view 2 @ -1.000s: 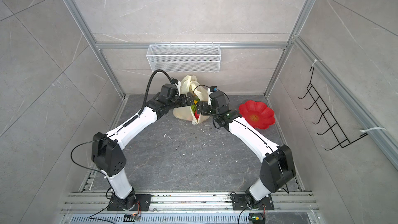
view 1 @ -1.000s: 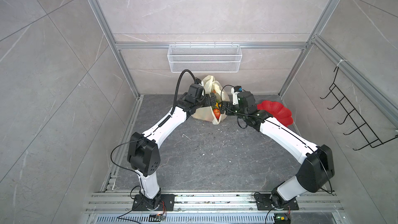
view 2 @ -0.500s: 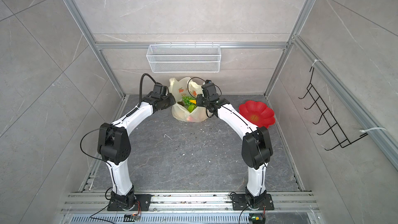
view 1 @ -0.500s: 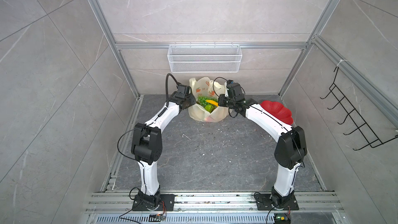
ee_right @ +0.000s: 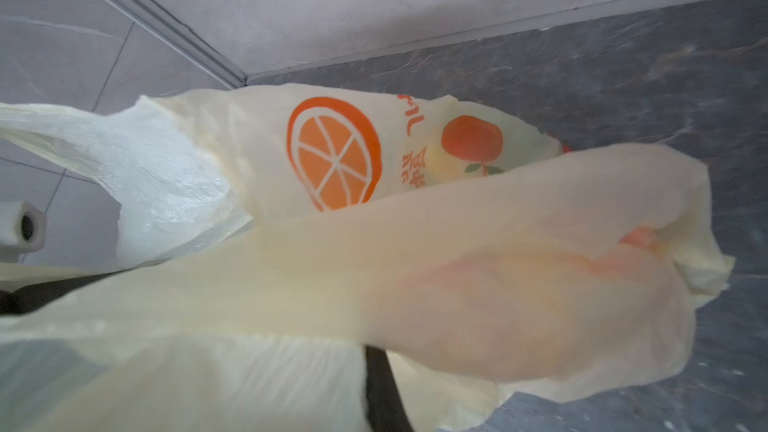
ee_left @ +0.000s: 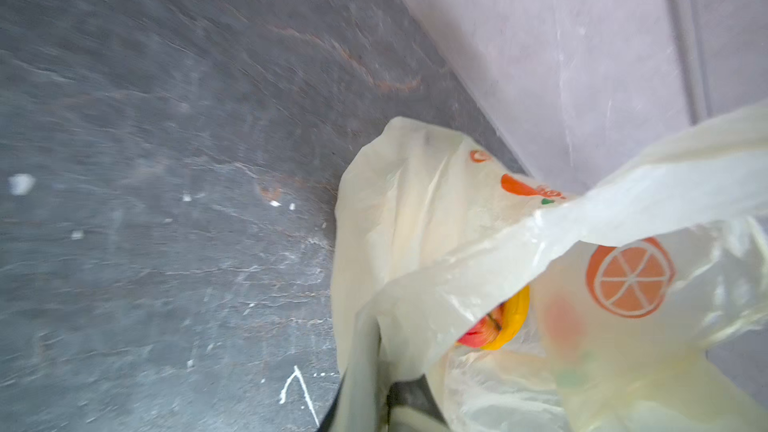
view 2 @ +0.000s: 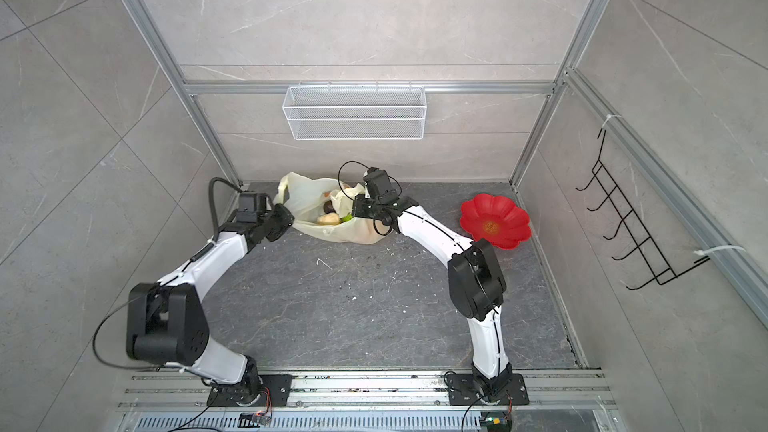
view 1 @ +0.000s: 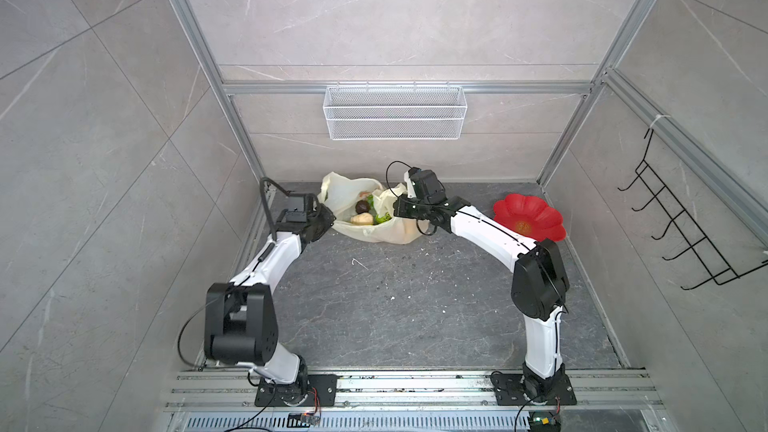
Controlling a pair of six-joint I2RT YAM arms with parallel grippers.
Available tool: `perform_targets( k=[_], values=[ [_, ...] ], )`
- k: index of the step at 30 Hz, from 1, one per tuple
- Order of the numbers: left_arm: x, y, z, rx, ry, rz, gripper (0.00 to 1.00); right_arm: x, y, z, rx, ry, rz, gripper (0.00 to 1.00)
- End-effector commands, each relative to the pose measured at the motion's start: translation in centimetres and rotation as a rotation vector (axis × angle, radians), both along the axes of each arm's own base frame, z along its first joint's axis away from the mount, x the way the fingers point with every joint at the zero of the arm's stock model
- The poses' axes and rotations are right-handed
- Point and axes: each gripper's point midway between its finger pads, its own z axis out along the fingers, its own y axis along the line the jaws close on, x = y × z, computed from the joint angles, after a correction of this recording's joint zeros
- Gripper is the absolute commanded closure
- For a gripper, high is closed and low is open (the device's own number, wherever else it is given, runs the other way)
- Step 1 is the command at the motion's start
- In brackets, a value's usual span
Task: Take the fake fruits out of the plastic bag
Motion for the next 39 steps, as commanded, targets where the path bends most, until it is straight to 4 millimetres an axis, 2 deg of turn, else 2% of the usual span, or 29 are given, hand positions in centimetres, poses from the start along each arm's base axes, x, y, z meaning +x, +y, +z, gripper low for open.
perform_targets(
  k=[1,4,8,12,16,19,22,27,30,32,35,39],
  values=[
    [-3.0,2.7,1.4,-0.047,-0.059,0.127,0.91,-0.6,2.3,1.8,0.099,-0.004,0.042,1.0],
    [-6.6,3.6,1.3,-0.046,-0.078,0.169,0.91,-2.0,3.2,2.0,0.115,-0.002,0.075,1.0],
    [-9.6,2.3,0.9,-0.118,-0.124,0.123,0.91,-3.9,2.4,1.5,0.149,0.014,0.074,1.0],
    [-10.8,-0.5,0.6,-0.195,-0.154,-0.001,0.91,-6.1,0.4,0.9,0.143,0.019,0.061,1.0],
    [-11.4,-5.2,1.3,-0.222,-0.226,-0.195,0.9,-8.0,-2.0,0.6,0.168,0.022,0.018,1.0],
    [-12.1,-8.2,1.7,-0.263,-0.318,-0.305,0.9,-8.8,-3.4,0.4,0.258,0.034,0.001,1.0],
    [-12.6,-9.5,1.8,-0.266,-0.377,-0.339,0.91,-9.2,-5.3,-0.3,0.392,0.078,-0.036,1.0],
    [-12.7,-9.4,0.9,-0.264,-0.397,-0.314,0.9,-8.7,-9.3,-2.1,0.582,0.126,-0.14,1.0],
    [-13.2,-9.7,-0.5,-0.253,-0.329,-0.344,0.85,-8.7,-9.9,-3.2,0.599,0.133,-0.155,1.0],
    [-14.2,-9.5,-2.4,-0.22,-0.245,-0.352,0.81,-8.6,-10.8,-4.9,0.571,0.168,-0.207,1.0],
    [-16.0,-7.7,-5.4,-0.15,-0.114,-0.291,0.78,-8.1,-12.0,-6.4,0.602,0.195,-0.262,1.0],
    [-18.0,-6.3,-7.4,-0.128,-0.078,-0.24,0.76,-7.2,-12.8,-8.1,0.627,0.228,-0.288,1.0]
  ],
)
